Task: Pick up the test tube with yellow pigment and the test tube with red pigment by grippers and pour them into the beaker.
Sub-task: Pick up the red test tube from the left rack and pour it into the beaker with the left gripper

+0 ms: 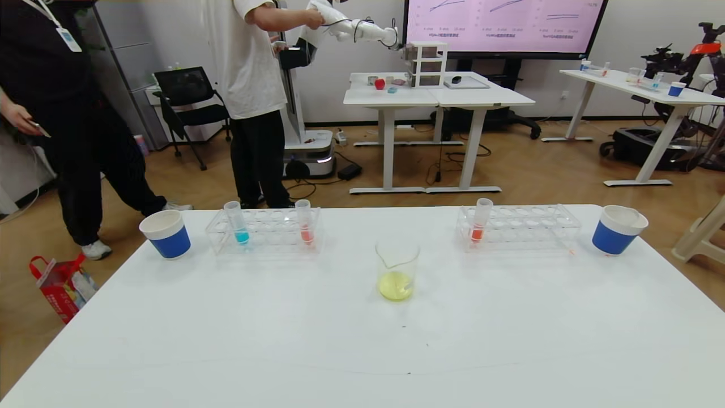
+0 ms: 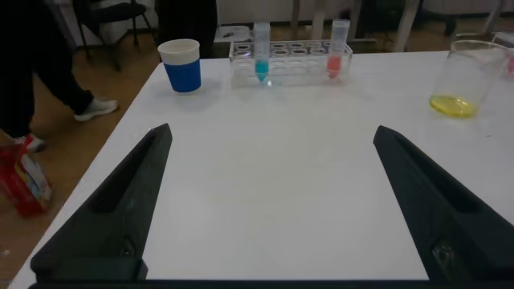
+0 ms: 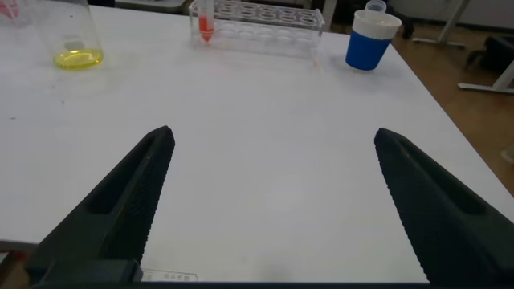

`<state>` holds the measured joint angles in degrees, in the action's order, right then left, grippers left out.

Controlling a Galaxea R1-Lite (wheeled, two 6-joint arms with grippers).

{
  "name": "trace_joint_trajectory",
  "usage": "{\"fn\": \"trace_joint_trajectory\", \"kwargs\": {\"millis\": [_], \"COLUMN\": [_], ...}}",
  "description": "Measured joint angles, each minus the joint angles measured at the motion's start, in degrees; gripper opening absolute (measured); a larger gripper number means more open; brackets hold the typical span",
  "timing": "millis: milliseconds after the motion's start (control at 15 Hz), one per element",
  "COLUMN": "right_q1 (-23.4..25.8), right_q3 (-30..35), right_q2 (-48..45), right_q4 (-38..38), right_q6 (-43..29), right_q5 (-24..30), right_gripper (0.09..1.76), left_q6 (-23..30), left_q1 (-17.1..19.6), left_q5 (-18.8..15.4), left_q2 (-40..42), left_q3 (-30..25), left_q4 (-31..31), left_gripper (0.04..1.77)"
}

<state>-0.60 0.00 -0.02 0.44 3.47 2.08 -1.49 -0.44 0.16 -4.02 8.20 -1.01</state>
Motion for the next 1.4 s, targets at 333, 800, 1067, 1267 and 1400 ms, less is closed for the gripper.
{"fn": "trace_joint_trajectory", "kwargs": {"millis": [333, 800, 1067, 1267, 1400], "right_q1": [0.0, 0.0, 0.0, 0.0, 0.0], "right_q3": [0.0, 0.0, 0.0, 0.0, 0.0], "right_q2": [0.0, -0.02, -0.02, -0.02, 0.0], "right_q4": [0.0, 0.0, 0.0, 0.0, 0.0], "right_q6": [0.0, 0.0, 0.0, 0.0, 0.0], "right_q5": [-0.02, 0.0, 0.0, 0.0, 0.0], "right_gripper": [1.74, 1.74, 1.74, 1.74, 1.74], "left_q6": [1.39, 1.93, 1.93, 1.87, 2.3], "left_q1": [-1.18, -0.94, -1.24, -1.51, -1.87], "left_q5": [0.13, 0.39, 1.77, 2.95, 4.05], "left_q2": [-20.64, -61.21, -81.51, -95.51, -101.85], "left_q3": [10.36, 10.45, 7.01, 4.88, 5.81], "left_q4": [10.33, 48.86, 70.94, 86.32, 89.73], "left_gripper": [1.75, 1.75, 1.75, 1.75, 1.75]}}
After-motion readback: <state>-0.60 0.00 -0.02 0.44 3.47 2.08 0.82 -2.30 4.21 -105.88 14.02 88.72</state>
